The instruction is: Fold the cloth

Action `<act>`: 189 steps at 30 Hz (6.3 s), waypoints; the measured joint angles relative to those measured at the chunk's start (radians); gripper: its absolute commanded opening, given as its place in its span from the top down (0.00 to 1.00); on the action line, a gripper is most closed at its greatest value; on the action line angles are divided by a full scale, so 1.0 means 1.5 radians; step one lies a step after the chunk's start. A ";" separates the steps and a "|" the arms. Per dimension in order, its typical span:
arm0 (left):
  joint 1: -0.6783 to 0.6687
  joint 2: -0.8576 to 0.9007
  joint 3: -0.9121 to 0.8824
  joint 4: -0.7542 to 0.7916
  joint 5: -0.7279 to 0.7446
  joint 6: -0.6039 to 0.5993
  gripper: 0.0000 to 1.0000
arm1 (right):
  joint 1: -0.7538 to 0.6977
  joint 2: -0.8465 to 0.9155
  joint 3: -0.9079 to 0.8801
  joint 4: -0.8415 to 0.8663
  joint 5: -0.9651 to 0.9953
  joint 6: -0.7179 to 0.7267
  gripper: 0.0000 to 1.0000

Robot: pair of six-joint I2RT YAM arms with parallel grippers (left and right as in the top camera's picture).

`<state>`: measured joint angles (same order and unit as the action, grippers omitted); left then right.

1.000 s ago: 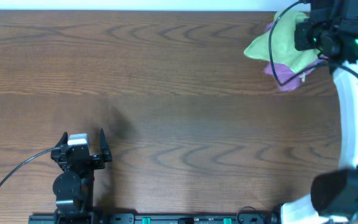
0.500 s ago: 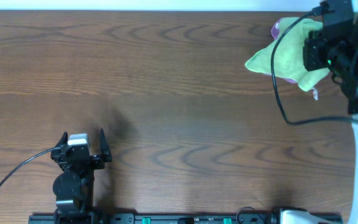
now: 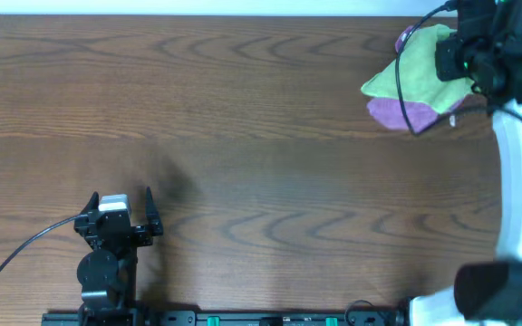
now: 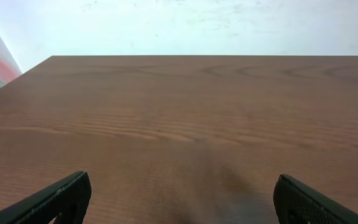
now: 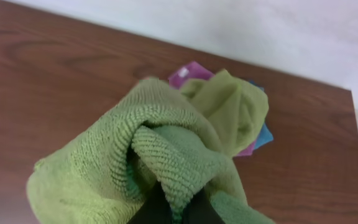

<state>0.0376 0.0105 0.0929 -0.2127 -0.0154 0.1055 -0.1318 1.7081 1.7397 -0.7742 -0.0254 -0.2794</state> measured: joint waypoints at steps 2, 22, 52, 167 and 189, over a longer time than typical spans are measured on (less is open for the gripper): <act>0.000 0.000 0.000 0.000 0.000 0.000 0.05 | -0.016 0.035 -0.001 0.035 0.013 -0.003 0.99; 0.000 0.000 0.000 0.000 0.000 0.000 0.05 | -0.073 0.094 0.000 0.144 0.051 -0.035 0.99; 0.000 0.000 0.000 0.000 0.000 0.000 0.05 | -0.073 0.095 0.000 0.038 -0.069 -0.022 0.68; 0.000 0.000 0.000 0.000 0.000 0.000 0.05 | 0.256 -0.213 -0.062 -0.286 -0.156 -0.011 0.99; 0.000 0.000 0.000 0.000 0.000 0.000 0.05 | 0.256 -0.154 -0.169 -0.125 -0.184 0.008 0.99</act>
<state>0.0376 0.0105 0.0929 -0.2123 -0.0154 0.1055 0.2527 1.4776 1.4868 -0.9619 -0.3008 -0.2680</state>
